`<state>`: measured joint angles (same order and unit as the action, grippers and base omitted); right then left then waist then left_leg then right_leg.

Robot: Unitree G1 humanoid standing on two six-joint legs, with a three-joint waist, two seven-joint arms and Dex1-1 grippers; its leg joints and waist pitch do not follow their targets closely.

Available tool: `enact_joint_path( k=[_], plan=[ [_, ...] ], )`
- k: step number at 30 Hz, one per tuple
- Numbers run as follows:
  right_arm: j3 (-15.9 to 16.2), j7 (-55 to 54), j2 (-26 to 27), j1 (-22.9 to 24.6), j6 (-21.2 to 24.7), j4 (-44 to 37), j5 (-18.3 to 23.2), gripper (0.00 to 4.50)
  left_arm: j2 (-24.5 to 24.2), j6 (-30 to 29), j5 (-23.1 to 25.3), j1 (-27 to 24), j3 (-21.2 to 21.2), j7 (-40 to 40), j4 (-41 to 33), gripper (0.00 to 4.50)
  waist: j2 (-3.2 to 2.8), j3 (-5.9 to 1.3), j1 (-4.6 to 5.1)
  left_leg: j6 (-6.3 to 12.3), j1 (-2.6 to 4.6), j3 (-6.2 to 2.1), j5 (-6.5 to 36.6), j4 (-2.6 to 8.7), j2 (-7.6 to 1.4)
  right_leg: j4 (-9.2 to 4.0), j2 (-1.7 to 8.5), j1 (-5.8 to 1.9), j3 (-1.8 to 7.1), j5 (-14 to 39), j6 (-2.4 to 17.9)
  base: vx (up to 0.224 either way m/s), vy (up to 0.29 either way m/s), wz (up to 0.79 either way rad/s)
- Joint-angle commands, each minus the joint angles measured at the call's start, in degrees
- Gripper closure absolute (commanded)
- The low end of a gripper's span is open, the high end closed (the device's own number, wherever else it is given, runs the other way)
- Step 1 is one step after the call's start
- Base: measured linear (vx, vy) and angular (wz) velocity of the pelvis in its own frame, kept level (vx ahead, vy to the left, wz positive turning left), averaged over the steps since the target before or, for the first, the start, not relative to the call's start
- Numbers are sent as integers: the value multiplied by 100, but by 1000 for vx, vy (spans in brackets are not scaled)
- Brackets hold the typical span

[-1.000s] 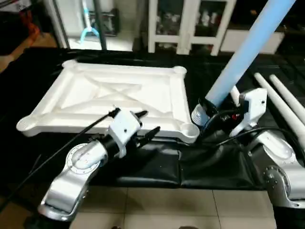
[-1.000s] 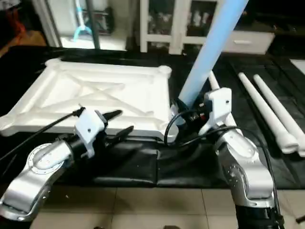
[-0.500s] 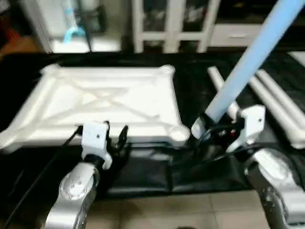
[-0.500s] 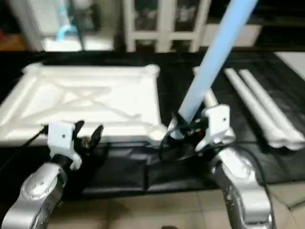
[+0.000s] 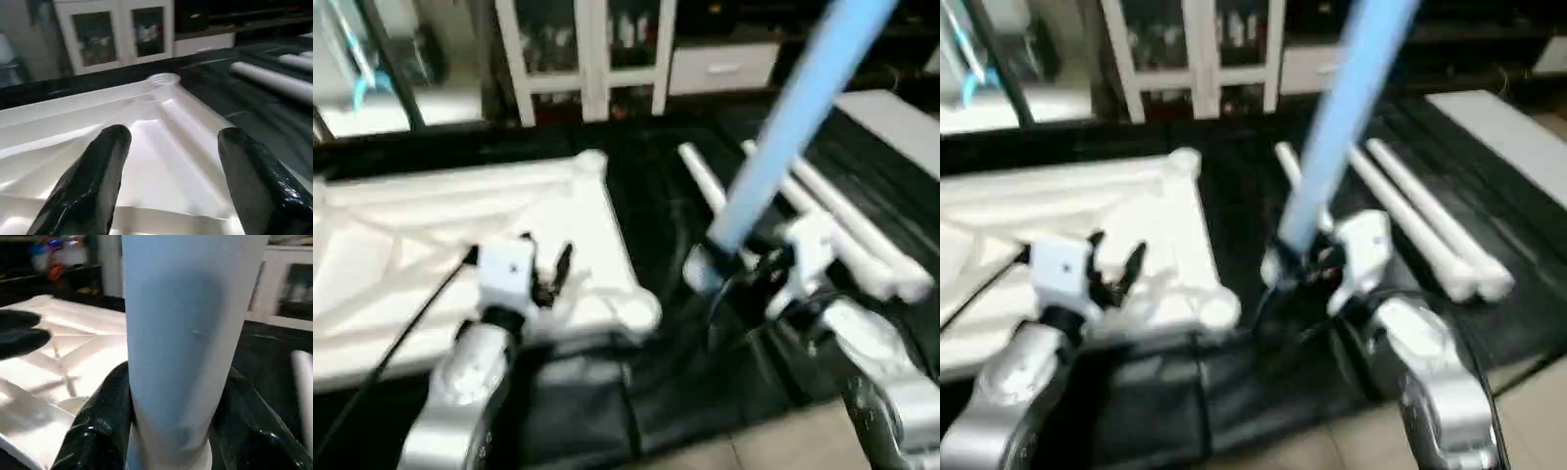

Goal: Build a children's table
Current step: Insert table leg to table base

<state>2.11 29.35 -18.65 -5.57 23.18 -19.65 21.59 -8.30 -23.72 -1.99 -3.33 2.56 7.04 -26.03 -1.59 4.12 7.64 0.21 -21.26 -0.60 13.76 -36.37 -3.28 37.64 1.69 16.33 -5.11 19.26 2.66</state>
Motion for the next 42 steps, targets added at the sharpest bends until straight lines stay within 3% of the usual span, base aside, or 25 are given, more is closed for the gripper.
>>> enact_joint_path(
  k=[1,2,3,4,5,6,7,8,9,10,11,12,13,14,15,16,17,19,23,27,30,32,34,35,42],
  plan=[
    [-173,35,-13,-28,102,-99,192,263,-83,-107,-35,-137,136,172,-350,128,-109,-358,238,3291,1125,-855,-534,522,-1230,249,212,805,322,537,-306,206,-31,33],
    [-256,10,15,-38,135,-64,279,263,-214,-148,-87,-224,254,387,-449,128,-13,-307,137,3355,852,-757,-1931,544,-1214,387,370,869,525,-95,-669,206,-31,33],
    [-262,11,13,-40,129,-59,279,263,-238,-149,-89,-234,275,418,-459,128,147,-388,63,2910,692,-552,-2754,399,-900,48,536,870,795,-1037,-660,150,-63,4],
    [-287,31,-5,-44,99,-29,275,263,-375,-45,-67,-288,394,587,-488,128,297,-424,-5,2392,499,-325,-2632,190,-552,-328,661,707,984,-1790,-621,107,-54,17],
    [-334,69,-31,-48,42,30,268,263,-577,81,-58,-357,552,840,-492,128,466,-426,-260,1598,-261,195,-1019,-285,40,-534,985,-37,1382,-2866,-800,107,-54,17],
    [-382,101,-42,-49,9,62,291,263,-674,94,-114,-389,620,998,-506,128,409,-491,-320,1185,-397,237,-643,-353,-67,-415,1155,-253,1477,-4074,-597,90,-50,8],
    [-437,135,-51,-48,-25,91,324,263,-759,68,-204,-416,675,1162,-525,128,449,-429,-354,380,-320,335,-900,-96,-168,-214,898,-144,1078,-6289,-454,70,-70,-8],
    [-521,161,-58,-55,-57,140,396,263,-853,81,-283,-422,719,1333,-538,128,298,-420,-433,-4,-156,399,-1237,147,-192,-196,595,-2,752,-6629,-471,70,-70,-8],
    [-538,163,-58,-57,-62,151,413,263,-872,88,-297,-421,725,1366,-539,128,173,-398,-464,0,-142,402,-1047,242,-408,-236,495,8,747,-5816,-315,0,0,0],
    [-580,187,-82,-62,-83,174,447,263,-937,78,-382,-422,747,1510,-550,99,115,-400,-477,14,-91,356,-923,288,-567,-216,462,34,719,-5204,-189,0,0,0],
    [-633,234,-107,-59,-92,184,512,263,-1044,77,-429,-407,785,1680,-531,93,-28,-395,-490,-37,36,236,-740,373,-841,-238,457,115,624,-3731,210,0,0,0],
    [-639,240,-112,-58,-96,185,516,263,-1057,72,-442,-404,788,1706,-526,93,-52,-358,-482,0,159,213,-438,418,-982,-346,464,229,571,-2466,630,0,0,0],
    [-729,343,-181,-36,-142,205,591,263,-1304,-23,-621,-351,843,2128,-473,90,-55,-308,-495,-24,173,295,202,480,-968,-443,486,244,571,-1563,910,-73,42,14],
    [-735,351,-186,-34,-145,207,596,263,-1324,-31,-632,-346,847,2159,-469,80,-57,-287,-509,-54,156,333,552,506,-942,-475,502,240,600,-1213,1011,-73,42,14],
    [-768,391,-200,-29,-170,215,614,263,-1428,-14,-634,-317,870,2283,-436,66,9,-217,-514,-104,115,412,1344,578,-904,-552,538,235,644,-417,1110,-87,47,9],
    [-778,402,-204,-27,-188,219,615,263,-1456,-13,-637,-307,874,2318,-423,55,17,-169,-536,-189,137,456,1836,607,-905,-602,554,271,653,189,1087,-98,40,6],
    [-794,457,-215,-25,-242,234,625,263,-1508,-22,-643,-274,882,2383,-382,51,42,-139,-527,-371,193,519,2507,582,-868,-693,599,338,684,1404,934,-98,40,6],
    [-827,695,-242,-22,-387,302,697,263,-1641,18,-665,-157,933,2579,-219,47,72,-124,-506,-510,255,543,2893,545,-840,-839,652,459,696,2722,500,-101,34,3],
    [-778,1218,-412,-13,-275,414,951,263,-1805,92,-582,71,1101,2839,94,10,38,-157,-411,-551,145,480,3005,633,-859,-800,623,426,645,2474,313,-71,38,-6],
    [-570,1965,-635,-72,7,576,1308,263,-1879,303,-366,430,1286,3082,735,5,48,-216,-320,-372,76,514,2580,633,-860,-782,639,394,660,1765,488,-13,10,-2],
    [-463,2205,-711,-178,-41,753,1241,263,-1944,398,-352,574,1358,3242,1022,5,83,-208,-279,-246,11,536,2361,639,-867,-777,670,370,641,1758,617,0,0,0],
    [-396,2301,-732,-306,-139,934,1104,263,-2014,487,-333,688,1404,3390,1260,5,131,-226,-266,-208,5,550,2290,622,-865,-770,676,381,641,1783,643,0,0,0],
    [-378,2330,-735,-363,-161,1004,1069,263,-2048,522,-329,732,1421,3464,1351,5,98,-250,-275,-160,6,580,2086,616,-872,-762,673,400,650,1564,700,0,0,0],
    [-319,2418,-774,-542,-290,1236,952,263,-2170,579,-333,875,1460,3678,1593,5,133,-259,-294,-88,14,606,1936,615,-883,-749,661,420,651,1290,772,0,0,0],
    [-248,2649,-895,-877,-490,1643,795,263,-2423,786,-215,1312,1417,4007,2212,5,126,-263,-379,-12,73,698,1804,615,-912,-724,648,460,659,876,918,0,0,0]
  ],
)
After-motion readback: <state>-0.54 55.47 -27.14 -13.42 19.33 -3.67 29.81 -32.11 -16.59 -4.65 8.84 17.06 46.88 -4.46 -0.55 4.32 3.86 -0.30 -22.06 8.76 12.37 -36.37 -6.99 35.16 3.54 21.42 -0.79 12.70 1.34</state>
